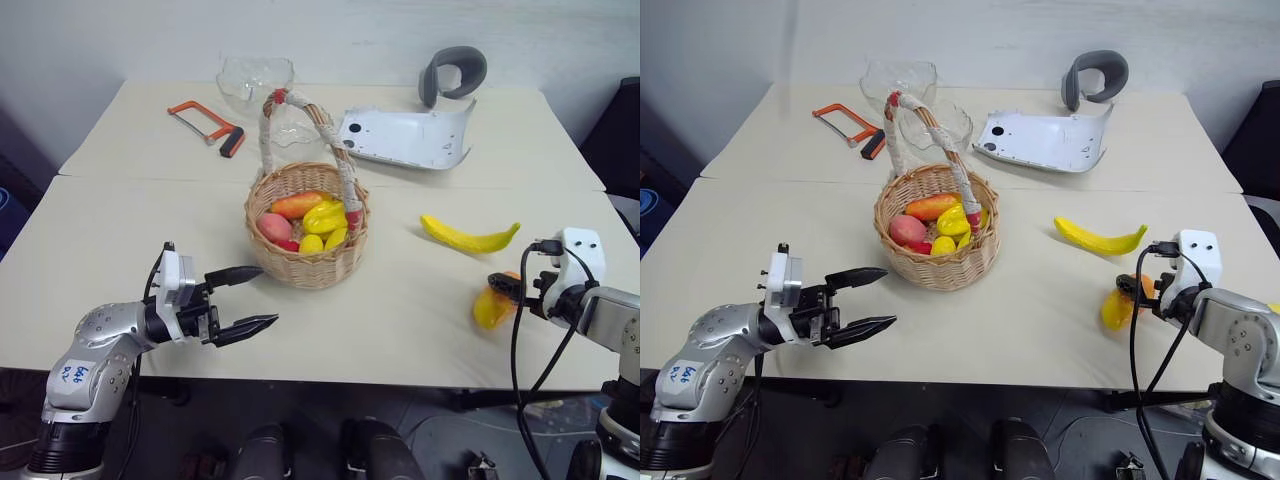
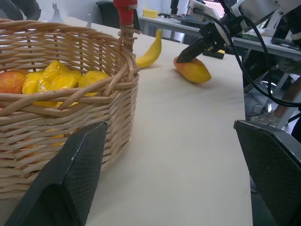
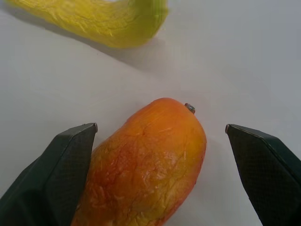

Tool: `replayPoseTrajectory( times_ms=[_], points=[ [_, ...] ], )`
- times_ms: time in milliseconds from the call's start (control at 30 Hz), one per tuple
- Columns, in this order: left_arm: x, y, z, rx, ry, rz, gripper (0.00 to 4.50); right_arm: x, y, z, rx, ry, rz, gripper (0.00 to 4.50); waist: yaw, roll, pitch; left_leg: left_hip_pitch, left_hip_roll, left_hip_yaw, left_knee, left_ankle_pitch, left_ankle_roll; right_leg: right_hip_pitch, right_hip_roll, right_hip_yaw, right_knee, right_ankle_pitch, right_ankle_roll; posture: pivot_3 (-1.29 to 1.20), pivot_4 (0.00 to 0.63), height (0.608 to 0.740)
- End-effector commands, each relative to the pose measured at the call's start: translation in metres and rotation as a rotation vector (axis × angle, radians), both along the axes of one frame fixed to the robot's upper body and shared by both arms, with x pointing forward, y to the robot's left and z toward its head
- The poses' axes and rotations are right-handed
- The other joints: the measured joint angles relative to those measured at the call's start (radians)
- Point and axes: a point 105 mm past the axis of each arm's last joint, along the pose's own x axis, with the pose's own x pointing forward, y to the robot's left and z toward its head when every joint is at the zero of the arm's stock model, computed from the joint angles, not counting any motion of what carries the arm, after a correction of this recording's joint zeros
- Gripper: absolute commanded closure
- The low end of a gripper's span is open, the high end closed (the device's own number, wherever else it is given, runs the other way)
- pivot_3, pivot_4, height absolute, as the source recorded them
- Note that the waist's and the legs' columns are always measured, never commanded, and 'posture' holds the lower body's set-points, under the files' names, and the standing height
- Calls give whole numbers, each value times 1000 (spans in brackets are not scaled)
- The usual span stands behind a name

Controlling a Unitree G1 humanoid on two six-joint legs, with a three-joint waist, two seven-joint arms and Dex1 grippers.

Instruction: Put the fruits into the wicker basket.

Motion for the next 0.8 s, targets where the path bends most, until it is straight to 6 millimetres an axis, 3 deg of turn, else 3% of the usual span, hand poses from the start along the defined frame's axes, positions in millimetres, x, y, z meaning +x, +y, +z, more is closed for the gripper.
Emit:
replayPoseTrajectory(
  times_ms=[33, 67, 167, 300, 367, 533, 800],
  points=[
    [-6, 1, 13, -5, -69, 6, 0, -16, 21, -23, 88, 116, 108, 36, 2, 0, 0, 0, 0, -1, 0, -1, 3, 0, 0, 0, 0, 0, 0, 0, 150, 740],
    [-6, 3, 13, -3, -72, 14, 0, -17, 28, -23, 130, 109, 142, 36, 0, 0, 0, 0, 0, -2, 0, -1, 4, 1, 0, 0, 0, 0, 0, 0, 150, 740],
    [-7, 7, 13, 5, -79, 36, 0, -17, 40, -19, 196, 94, 214, 935, -9, -1, 0, 1, 0, -1, 0, -1, 5, 1, 0, 0, 1, 1, 0, 0, 150, 740],
    [-7, 12, 15, 10, -88, 68, 0, -3, 73, 27, 218, -77, 431, 2173, -29, 1, 1, 1, 0, -1, -1, 0, 5, 0, 0, 1, 3, 1, 0, 0, 150, 740],
    [-6, 16, 16, 7, -96, 103, 0, -16, 111, 56, 209, -157, 726, 2204, -31, 2, 1, 1, 0, 0, -1, 0, 5, -2, 0, 1, 4, 1, 0, 0, 150, 740],
    [-10, 33, 22, -4, -99, 181, 0, -37, 182, 85, 204, -222, 1161, 2204, -33, 1, 2, 1, 2, -1, -3, 0, 4, -2, 2, 0, 3, 1, 0, 0, 150, 740],
    [-27, 54, 22, -30, -59, 300, 0, -31, 279, 115, 234, -404, 1377, 2204, -31, 0, 2, 0, 0, -1, -1, 0, 4, -2, -1, 1, 4, 1, 0, 0, 150, 740]
  ],
)
